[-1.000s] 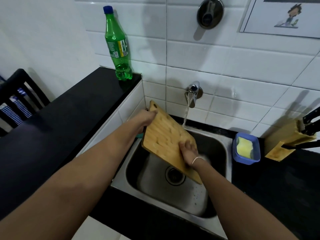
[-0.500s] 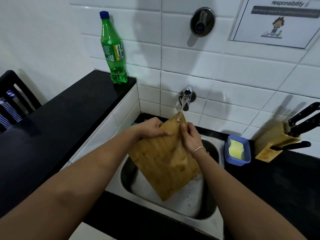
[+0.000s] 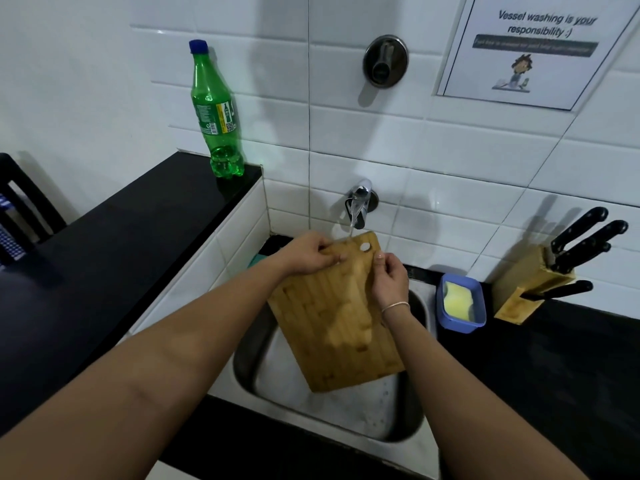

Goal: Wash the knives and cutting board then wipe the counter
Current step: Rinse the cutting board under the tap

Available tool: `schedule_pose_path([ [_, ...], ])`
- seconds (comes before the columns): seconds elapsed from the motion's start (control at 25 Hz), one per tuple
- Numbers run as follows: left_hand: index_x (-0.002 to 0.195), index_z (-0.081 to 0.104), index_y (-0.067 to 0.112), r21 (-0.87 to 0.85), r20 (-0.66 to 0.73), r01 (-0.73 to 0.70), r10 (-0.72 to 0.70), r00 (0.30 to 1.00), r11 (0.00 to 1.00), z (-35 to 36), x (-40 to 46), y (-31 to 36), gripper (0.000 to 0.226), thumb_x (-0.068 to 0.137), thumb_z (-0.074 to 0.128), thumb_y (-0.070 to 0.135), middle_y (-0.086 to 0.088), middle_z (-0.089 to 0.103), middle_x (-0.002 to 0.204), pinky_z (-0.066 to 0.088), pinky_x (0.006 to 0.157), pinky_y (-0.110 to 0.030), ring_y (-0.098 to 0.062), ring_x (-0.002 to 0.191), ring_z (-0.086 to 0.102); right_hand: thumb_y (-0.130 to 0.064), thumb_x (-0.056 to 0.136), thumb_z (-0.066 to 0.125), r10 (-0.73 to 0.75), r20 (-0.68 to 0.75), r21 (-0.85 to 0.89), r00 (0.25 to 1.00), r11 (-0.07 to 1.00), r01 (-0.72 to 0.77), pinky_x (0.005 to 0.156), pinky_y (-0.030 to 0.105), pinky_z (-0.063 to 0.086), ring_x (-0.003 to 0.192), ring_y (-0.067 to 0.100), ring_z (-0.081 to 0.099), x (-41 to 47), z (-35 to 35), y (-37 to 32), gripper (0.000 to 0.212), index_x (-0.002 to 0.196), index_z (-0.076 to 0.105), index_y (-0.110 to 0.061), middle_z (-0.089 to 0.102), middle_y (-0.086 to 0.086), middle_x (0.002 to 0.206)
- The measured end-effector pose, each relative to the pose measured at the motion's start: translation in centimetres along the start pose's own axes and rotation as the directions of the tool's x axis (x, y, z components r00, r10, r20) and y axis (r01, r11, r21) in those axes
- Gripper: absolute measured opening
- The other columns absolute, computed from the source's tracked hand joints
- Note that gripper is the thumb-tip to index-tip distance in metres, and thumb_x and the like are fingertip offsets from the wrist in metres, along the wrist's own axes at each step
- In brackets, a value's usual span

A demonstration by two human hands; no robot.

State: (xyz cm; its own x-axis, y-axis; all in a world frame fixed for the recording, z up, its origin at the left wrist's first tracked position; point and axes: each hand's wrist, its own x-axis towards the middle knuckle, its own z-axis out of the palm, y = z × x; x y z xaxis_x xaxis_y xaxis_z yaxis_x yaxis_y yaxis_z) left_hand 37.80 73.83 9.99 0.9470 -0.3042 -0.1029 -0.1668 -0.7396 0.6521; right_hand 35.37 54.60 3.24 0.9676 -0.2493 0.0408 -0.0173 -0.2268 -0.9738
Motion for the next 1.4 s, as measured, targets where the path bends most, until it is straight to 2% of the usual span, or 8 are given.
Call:
schedule_pose_path([
  [0.24, 0.081, 0.062, 0.011, 0.248, -0.001, -0.083, 0.086, 0.996, 0.965, 1.8, 3.1, 4.3, 0.057, 0.103, 0.032, 0.055, -0.004, 0.06, 0.081, 0.041, 0.07, -0.034, -0.024, 0.081, 0.059, -0.038, 0.103, 0.045, 0.166, -0.124, 0.205, 0.978, 0.969, -0.139, 0.084, 0.04, 0.048, 0.081, 0.016, 0.053, 0.1, -1.8, 2.0, 0.041, 0.09, 0.061, -0.002, 0.06, 0.004, 0.082],
  [0.4, 0.103, 0.066, 0.008, 0.258, -0.194, 0.0, 0.051, 0.98, 0.966, 1.9, 3.6, 3.6, 0.056, 0.107, 0.025, 0.046, -0.015, 0.068, 0.102, 0.049, 0.084, -0.039, -0.032, 0.099, 0.064, -0.038, 0.102, 0.047, 0.162, -0.135, 0.207, 0.978, 0.97, -0.132, 0.085, 0.037, 0.048, 0.084, 0.016, 0.056, 0.5, -1.3, 1.2, 0.032, 0.084, 0.063, -0.018, 0.064, 0.0, 0.086],
  [0.64, 0.095, 0.058, 0.034, 0.348, -0.053, -0.205, 0.237, 0.97, 0.915, 0.8, 1.2, -0.5, 0.035, 0.099, 0.037, 0.061, 0.012, 0.061, 0.084, 0.038, 0.066, -0.027, -0.008, 0.075, 0.055, -0.038, 0.101, 0.048, 0.08, -0.088, 0.115, 0.993, 0.991, -0.07, 0.073, 0.034, 0.045, 0.071, 0.012, 0.051, 1.3, -0.1, 0.8, 0.035, 0.072, 0.057, -0.021, 0.057, -0.006, 0.071],
  [0.76, 0.077, 0.058, 0.035, 0.222, 0.044, -0.063, 0.055, 0.998, 0.973, -1.4, 0.0, -3.7, 0.036, 0.089, 0.053, 0.068, 0.011, 0.06, 0.075, 0.041, 0.061, -0.028, -0.007, 0.07, 0.055, -0.039, 0.101, 0.05, 0.089, -0.113, 0.122, 0.99, 0.99, -0.075, 0.068, 0.031, 0.043, 0.07, 0.011, 0.05, 2.0, -0.5, 0.8, 0.034, 0.072, 0.057, -0.021, 0.056, -0.007, 0.07],
  [0.88, 0.084, 0.07, 0.01, -0.155, -0.096, 0.063, -0.079, 0.992, 0.986, -1.9, -1.2, -5.3, 0.039, 0.085, 0.073, 0.049, -0.009, 0.067, 0.08, 0.055, 0.072, -0.043, -0.023, 0.075, 0.065, -0.04, 0.1, 0.051, 0.208, -0.191, 0.247, 0.959, 0.956, -0.158, 0.075, 0.03, 0.042, 0.081, 0.015, 0.052, 2.6, -1.5, 1.6, 0.031, 0.081, 0.063, -0.019, 0.059, -0.006, 0.078],
  [1.04, 0.095, 0.07, 0.004, -0.706, -0.143, 0.016, -0.165, 0.976, 0.708, -0.1, -1.8, -2.8, 0.027, 0.085, 0.076, 0.028, -0.007, 0.074, 0.09, 0.059, 0.076, -0.039, -0.023, 0.086, 0.073, -0.037, 0.1, 0.051, 0.45, -0.249, 0.491, 0.857, 0.822, -0.289, 0.092, 0.032, 0.045, 0.101, 0.019, 0.059, 2.5, -1.7, 2.8, 0.033, 0.109, 0.07, -0.012, 0.067, 0.001, 0.105],
  [1.24, 0.091, 0.072, 0.025, -0.702, -0.017, -0.006, -0.008, 1.0, 0.712, 1.0, -1.2, 0.9, 0.01, 0.087, 0.076, 0.033, 0.003, 0.073, 0.089, 0.059, 0.083, -0.036, -0.019, 0.092, 0.071, -0.045, 0.097, 0.053, 0.648, -0.175, 0.73, 0.742, 0.59, -0.343, 0.086, 0.035, 0.05, 0.088, 0.02, 0.064, 1.3, -1.3, 4.5, 0.034, 0.086, 0.07, -0.018, 0.071, 0.0, 0.095],
  [1.4, 0.093, 0.072, 0.021, -0.686, -0.122, 0.015, -0.135, 0.983, 0.727, 0.7, -2.0, -1.6, 0.031, 0.083, 0.074, 0.05, 0.003, 0.072, 0.09, 0.059, 0.081, -0.034, -0.022, 0.093, 0.07, -0.037, 0.097, 0.054, 0.577, -0.143, 0.696, 0.804, 0.636, -0.333, 0.093, 0.037, 0.049, 0.097, 0.022, 0.064, 1.2, -0.6, 3.5, 0.029, 0.103, 0.072, -0.015, 0.071, 0.002, 0.1],
])
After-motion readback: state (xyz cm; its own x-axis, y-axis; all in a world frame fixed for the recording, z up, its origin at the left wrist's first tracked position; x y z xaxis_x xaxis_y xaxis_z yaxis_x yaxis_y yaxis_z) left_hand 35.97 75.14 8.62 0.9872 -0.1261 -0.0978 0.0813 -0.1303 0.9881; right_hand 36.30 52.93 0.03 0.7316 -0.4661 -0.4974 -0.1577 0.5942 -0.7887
